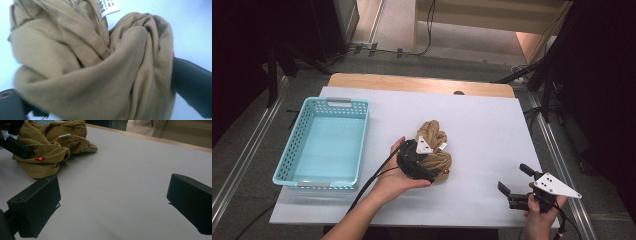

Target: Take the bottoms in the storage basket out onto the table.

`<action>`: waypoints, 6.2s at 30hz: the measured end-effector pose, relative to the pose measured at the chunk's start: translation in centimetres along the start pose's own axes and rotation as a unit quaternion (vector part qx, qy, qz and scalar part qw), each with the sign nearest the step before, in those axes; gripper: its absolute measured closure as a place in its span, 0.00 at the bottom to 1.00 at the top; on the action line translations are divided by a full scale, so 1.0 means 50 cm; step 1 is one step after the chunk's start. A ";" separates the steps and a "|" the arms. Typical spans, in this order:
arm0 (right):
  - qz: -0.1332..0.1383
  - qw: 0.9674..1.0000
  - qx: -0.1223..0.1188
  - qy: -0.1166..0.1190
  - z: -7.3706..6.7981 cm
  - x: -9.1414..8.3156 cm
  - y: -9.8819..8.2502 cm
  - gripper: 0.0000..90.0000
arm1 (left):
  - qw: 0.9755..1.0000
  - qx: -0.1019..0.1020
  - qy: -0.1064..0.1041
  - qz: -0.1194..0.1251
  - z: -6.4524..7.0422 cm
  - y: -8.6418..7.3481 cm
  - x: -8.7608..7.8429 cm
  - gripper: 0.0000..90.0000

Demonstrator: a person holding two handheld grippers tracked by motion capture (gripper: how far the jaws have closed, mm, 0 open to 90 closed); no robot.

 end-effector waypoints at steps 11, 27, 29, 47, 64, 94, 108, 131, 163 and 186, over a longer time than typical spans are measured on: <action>0.001 1.000 0.000 -0.001 -0.001 -0.001 0.001 0.00 | 0.999 -0.006 0.017 0.028 -0.023 0.010 -0.059 0.00; 0.002 1.000 0.000 -0.002 -0.002 -0.002 0.002 0.00 | 0.995 -0.022 0.034 0.095 -0.041 0.018 -0.161 0.00; 0.003 1.000 0.000 -0.002 -0.002 -0.002 0.002 0.00 | 0.994 -0.024 0.035 0.102 -0.042 0.018 -0.174 0.00; 0.004 1.000 0.002 -0.003 -0.002 -0.003 0.002 0.00 | 0.983 -0.049 0.059 0.166 -0.055 -0.022 -0.283 0.18; 0.008 1.000 0.006 -0.007 -0.003 -0.003 -0.001 0.00 | 0.968 -0.086 0.090 0.216 -0.080 -0.118 -0.387 0.64; -0.004 1.000 0.006 -0.008 -0.019 0.008 -0.005 0.00 | 0.950 -0.152 0.116 0.246 -0.103 -0.333 -0.501 1.00; -0.008 1.000 0.005 -0.006 -0.023 0.013 -0.007 0.00 | 0.945 -0.186 0.122 0.239 -0.103 -0.438 -0.494 1.00; -0.014 1.000 0.011 -0.013 -0.012 0.012 -0.017 0.00 | 0.944 -0.223 0.149 0.191 -0.152 -0.486 -0.437 1.00; -0.015 1.000 0.014 -0.018 -0.006 0.010 -0.019 0.00 | 0.941 -0.228 0.160 0.190 -0.192 -0.455 -0.413 1.00; -0.009 1.000 0.026 -0.009 0.005 0.011 -0.022 0.00 | 0.939 -0.239 0.150 0.198 -0.233 -0.422 -0.393 1.00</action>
Point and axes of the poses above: each handheld gripper's, and its own axes: x roughly forward along the jaws, y roughly out of its top, z roughly to its right, the point moved 1 cm from there along x, roughly forward along the jaws, and after that the axes turned 8 degrees about -x, right-handed, at the moved point
